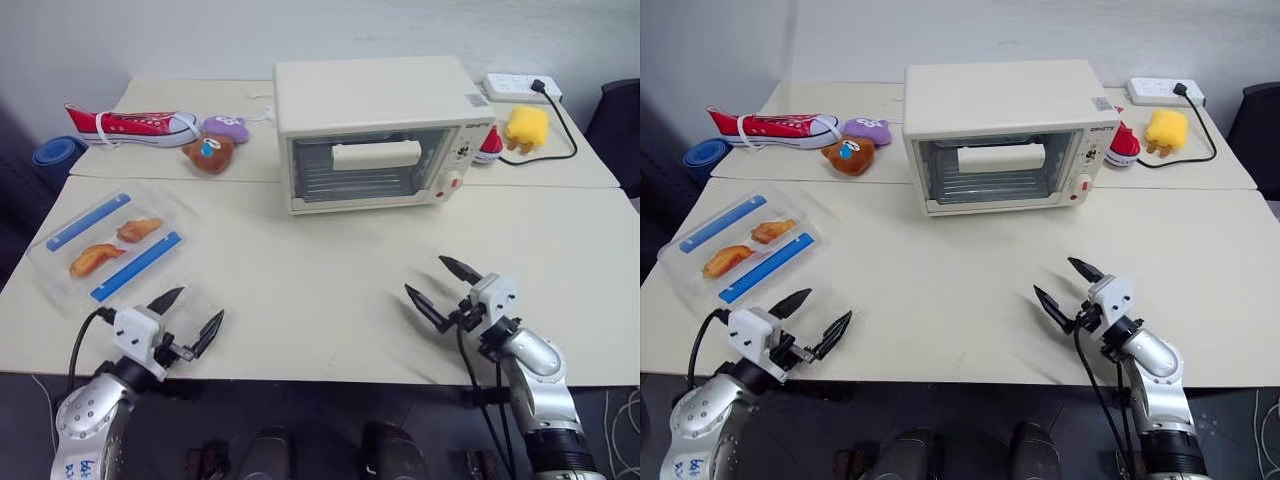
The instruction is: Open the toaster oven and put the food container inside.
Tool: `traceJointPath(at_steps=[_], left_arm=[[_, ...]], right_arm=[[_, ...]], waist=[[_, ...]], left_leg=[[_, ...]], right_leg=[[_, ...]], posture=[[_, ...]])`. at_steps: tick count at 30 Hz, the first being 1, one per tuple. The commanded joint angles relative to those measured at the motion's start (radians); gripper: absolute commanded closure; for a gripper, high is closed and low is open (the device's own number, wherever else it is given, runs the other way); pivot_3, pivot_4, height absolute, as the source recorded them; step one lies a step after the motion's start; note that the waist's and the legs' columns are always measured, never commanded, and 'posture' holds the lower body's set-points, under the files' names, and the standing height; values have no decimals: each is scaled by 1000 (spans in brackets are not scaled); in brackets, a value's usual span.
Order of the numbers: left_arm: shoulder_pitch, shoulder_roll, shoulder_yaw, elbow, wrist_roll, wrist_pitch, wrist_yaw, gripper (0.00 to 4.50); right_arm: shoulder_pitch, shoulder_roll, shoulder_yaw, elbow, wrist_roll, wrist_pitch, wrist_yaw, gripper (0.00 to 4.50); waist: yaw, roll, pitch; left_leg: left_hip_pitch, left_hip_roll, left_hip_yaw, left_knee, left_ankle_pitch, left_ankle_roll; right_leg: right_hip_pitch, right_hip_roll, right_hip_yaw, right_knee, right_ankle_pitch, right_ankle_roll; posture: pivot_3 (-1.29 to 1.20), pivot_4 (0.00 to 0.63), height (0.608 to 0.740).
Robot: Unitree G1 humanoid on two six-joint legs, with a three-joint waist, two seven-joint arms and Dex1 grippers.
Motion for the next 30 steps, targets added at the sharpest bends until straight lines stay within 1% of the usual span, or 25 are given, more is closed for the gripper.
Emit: traceJointPath(at_steps=[1,4,6,9,12,14,17,21,25,29,30], left_arm=[[-14,29,-6,-54,-44,66,-12,0],[-49,44,20,-97,-180,172,-41,0],[-72,81,36,-129,-276,238,-92,0],[-131,133,40,-148,-351,301,-129,0],[-235,176,25,-152,-404,351,-155,0],[-294,182,15,-144,-412,365,-155,0],[-373,169,8,-132,-461,410,-140,0],[-423,172,-15,-117,-452,427,-151,0],[-441,170,-32,-105,-437,426,-152,0],[-433,160,-41,-117,-428,426,-137,0],[-420,163,-45,-120,-418,427,-134,0]], right_arm=[[-10,-20,-12,-17,30,-2,24,6],[-58,-48,-28,-56,86,65,50,6],[-110,-72,-36,-75,137,147,66,6],[-210,-116,-33,-59,174,232,102,6],[-368,-147,-25,36,184,301,141,6],[-459,-146,-21,120,172,314,157,6],[-581,-130,-7,228,149,307,181,6],[-678,-92,18,312,121,281,207,6],[-725,-57,25,360,99,245,223,6],[-731,-31,29,336,108,251,255,6],[-710,-35,36,301,114,261,279,6]], waist=[[-2,0,0],[-2,0,0],[-3,0,0],[-4,1,0],[-6,1,1],[-6,1,1],[-8,1,1],[-23,1,1],[-28,1,1],[-29,1,1],[-29,1,1]], left_leg=[[0,0,0,0,0,0],[0,0,0,0,0,0],[0,0,0,1,0,0],[0,1,0,1,0,0],[-1,0,0,3,0,0],[-1,0,-1,4,0,0],[-2,0,-1,3,0,0],[-3,0,-1,2,0,0],[-2,0,-1,2,0,0],[-2,0,-1,2,0,0],[-2,0,-1,2,0,0]], right_leg=[[0,0,0,0,0,0],[0,0,0,0,0,0],[0,0,0,0,0,0],[0,0,0,1,0,0],[0,0,0,1,0,0],[0,0,0,1,0,0],[0,0,-1,0,0,0],[0,0,-2,-1,0,0],[0,1,-2,-1,0,0],[0,1,-2,-1,0,0],[0,1,-2,-1,0,0]], posture=[[0,150,740],[0,150,740],[0,150,740],[0,150,740],[0,150,740],[0,150,740],[0,150,740],[0,150,740],[0,150,740],[0,150,740],[0,150,740]])
